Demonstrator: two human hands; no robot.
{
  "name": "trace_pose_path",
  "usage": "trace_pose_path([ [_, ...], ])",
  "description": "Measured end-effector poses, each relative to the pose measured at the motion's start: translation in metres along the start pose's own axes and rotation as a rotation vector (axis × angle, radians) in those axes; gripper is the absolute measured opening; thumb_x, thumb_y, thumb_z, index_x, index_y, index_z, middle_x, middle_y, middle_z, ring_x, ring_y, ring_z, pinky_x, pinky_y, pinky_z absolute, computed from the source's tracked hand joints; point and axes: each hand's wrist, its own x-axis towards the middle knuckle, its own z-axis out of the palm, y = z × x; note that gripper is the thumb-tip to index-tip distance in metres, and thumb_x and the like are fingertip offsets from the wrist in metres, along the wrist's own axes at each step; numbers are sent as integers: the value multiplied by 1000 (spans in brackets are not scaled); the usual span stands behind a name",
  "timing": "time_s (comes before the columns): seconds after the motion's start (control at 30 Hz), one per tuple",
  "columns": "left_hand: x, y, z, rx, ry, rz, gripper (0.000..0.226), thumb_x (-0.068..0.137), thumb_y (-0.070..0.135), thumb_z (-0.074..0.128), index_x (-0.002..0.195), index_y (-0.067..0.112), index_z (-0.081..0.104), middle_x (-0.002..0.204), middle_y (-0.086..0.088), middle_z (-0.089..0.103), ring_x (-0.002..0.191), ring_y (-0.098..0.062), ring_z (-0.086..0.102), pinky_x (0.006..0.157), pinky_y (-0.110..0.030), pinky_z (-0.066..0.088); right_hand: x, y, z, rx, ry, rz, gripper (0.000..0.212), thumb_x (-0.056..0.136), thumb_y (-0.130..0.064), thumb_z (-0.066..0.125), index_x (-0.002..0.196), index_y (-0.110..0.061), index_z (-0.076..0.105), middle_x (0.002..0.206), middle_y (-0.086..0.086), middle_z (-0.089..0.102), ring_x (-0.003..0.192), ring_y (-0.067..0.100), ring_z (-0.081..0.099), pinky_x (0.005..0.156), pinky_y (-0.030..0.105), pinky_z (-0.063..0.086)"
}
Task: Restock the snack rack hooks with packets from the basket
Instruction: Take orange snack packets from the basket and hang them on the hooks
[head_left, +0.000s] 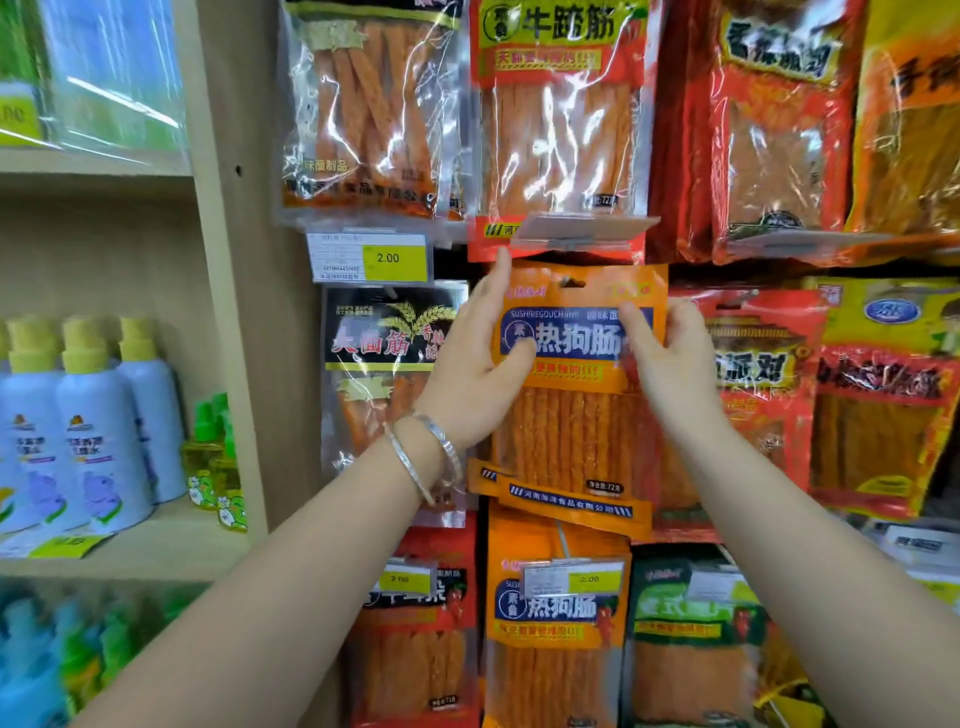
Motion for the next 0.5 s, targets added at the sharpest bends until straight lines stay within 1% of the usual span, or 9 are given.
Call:
trace_pose_path([
  [0.03, -8, -7, 3, 106, -32, 16, 75, 90, 21, 49, 150, 26, 5, 156, 13, 11, 140, 9, 4, 116, -16, 8, -6, 2, -2, -31, 36, -47, 24, 88, -30, 64, 105, -20, 50, 96, -12, 53, 84, -3, 55, 71, 4, 38],
  [0.07, -16, -17, 7, 221, -80, 27, 76, 90, 24, 50, 151, 25, 4, 157, 12, 7, 141, 7, 1, 116, -16, 6, -14, 3, -4, -76, 65, -116, 40, 86, -23, 66, 119, -17, 45, 110, -8, 49, 94, 3, 53, 80, 10, 40],
  [0.1, -26, -27, 11, 324, -142, 20, 78, 91, 25, 52, 151, 24, 2, 158, 10, 2, 142, 3, -1, 118, -22, 6, -21, 7, -6, -156, 89, -212, 53, 84, -16, 67, 129, -13, 40, 121, -2, 43, 100, 10, 51, 86, 17, 42],
  [0.17, -43, -46, 18, 467, -256, -28, 82, 91, 29, 53, 150, 23, -3, 158, 7, -9, 143, -4, -7, 120, -34, 8, -36, 18, -12, -439, 76, -453, 59, 82, -8, 66, 135, -6, 39, 131, 13, 42, 117, 23, 45, 100, 28, 36],
  [0.27, -59, -66, 30, 527, -307, -44, 84, 90, 33, 53, 150, 23, -6, 154, 9, -24, 138, -2, -14, 114, -30, 11, -50, 34, -12, -815, -96, -681, 53, 81, -6, 68, 130, 0, 50, 137, 24, 46, 131, 39, 40, 107, 49, 33],
  [0.3, -62, -70, 34, 534, -306, -43, 85, 90, 34, 52, 150, 23, -6, 152, 10, -28, 137, -2, -15, 112, -27, 12, -50, 38, -10, -883, -154, -704, 53, 80, -8, 70, 129, 1, 52, 137, 26, 46, 130, 42, 42, 107, 53, 32],
  [0.37, -61, -78, 41, 548, -300, -58, 85, 90, 35, 51, 150, 22, -8, 147, 10, -34, 138, -4, -17, 109, -25, 12, -46, 44, -5, -1002, -242, -698, 55, 81, -14, 70, 130, 2, 52, 139, 27, 44, 130, 43, 42, 107, 53, 28],
  [0.47, -49, -89, 48, 583, -315, -115, 88, 89, 37, 52, 150, 19, -9, 151, 2, -32, 143, -14, -14, 113, -29, 12, -31, 46, 7, -1154, -331, -653, 58, 82, -13, 68, 134, 2, 48, 143, 27, 40, 132, 40, 40, 109, 51, 30],
  [0.5, -43, -93, 50, 589, -327, -136, 88, 89, 37, 53, 150, 17, -8, 152, -1, -30, 144, -17, -14, 115, -30, 13, -26, 48, 13, -1208, -357, -630, 58, 84, -10, 63, 137, 1, 44, 146, 27, 35, 135, 38, 37, 111, 50, 27],
])
